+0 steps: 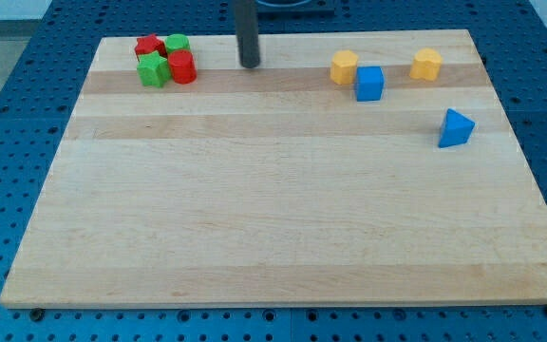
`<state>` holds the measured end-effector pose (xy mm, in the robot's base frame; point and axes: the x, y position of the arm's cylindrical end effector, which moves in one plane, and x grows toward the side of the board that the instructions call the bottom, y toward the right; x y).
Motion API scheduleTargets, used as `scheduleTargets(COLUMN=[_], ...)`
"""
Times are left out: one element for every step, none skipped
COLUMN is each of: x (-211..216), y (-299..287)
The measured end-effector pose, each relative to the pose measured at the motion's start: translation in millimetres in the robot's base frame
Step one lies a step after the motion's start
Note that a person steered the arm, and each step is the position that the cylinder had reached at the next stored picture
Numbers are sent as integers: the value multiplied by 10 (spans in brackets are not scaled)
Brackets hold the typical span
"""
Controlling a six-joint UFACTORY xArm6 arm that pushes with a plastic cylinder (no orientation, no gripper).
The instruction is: Push the cube towards the triangle along with the hexagon
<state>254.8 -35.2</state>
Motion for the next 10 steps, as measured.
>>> scheduleTargets(x=[-5, -33, -33, -33, -33, -120, -241, -240, -73, 93], y=[413, 579, 668, 714, 714, 734, 910, 1084, 1097, 1093])
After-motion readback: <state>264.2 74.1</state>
